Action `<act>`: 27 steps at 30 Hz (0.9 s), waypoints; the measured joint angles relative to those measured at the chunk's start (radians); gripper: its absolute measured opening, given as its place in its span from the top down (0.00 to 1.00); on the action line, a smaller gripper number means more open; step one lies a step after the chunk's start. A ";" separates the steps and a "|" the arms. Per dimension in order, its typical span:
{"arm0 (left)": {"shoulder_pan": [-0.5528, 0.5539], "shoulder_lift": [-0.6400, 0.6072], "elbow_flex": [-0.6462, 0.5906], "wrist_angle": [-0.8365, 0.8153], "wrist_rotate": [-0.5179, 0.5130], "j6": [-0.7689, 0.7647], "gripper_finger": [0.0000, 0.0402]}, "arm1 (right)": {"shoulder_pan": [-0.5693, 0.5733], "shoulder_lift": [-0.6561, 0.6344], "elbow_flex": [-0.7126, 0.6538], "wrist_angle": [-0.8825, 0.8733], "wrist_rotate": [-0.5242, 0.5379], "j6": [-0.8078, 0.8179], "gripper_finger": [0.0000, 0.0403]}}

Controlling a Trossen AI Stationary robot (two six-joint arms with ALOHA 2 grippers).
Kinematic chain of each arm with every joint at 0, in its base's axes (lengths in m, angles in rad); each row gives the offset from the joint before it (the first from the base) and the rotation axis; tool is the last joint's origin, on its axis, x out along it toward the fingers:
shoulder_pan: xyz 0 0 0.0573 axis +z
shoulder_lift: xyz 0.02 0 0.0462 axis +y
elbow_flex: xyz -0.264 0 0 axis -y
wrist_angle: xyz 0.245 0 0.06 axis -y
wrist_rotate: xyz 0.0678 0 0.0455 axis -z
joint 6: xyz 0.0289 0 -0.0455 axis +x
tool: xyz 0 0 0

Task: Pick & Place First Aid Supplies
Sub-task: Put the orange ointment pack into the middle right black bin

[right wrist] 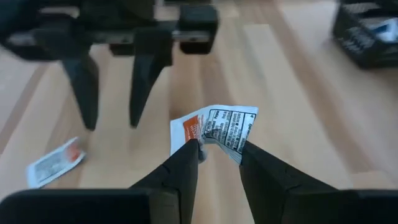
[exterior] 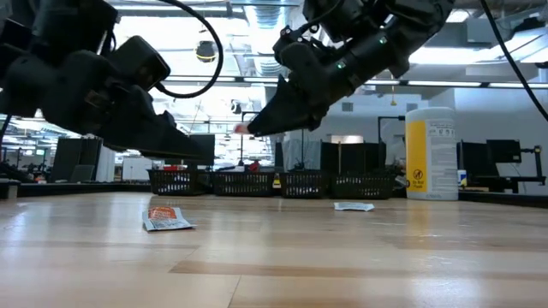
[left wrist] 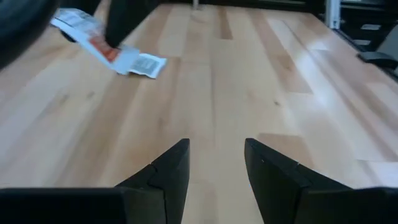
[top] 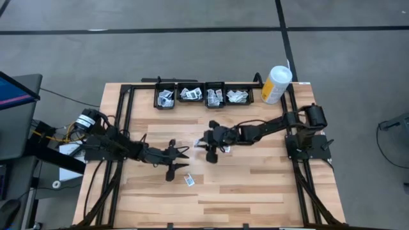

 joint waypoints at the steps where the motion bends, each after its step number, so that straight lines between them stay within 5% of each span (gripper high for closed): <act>1: 0.008 0.000 0.000 0.002 0.000 0.009 0.62 | -0.010 -0.007 0.000 -0.002 0.000 0.000 0.73; 27: 0.320 0.000 0.000 0.114 0.000 0.403 0.62 | -0.302 -0.025 0.001 -0.104 0.003 -0.123 0.73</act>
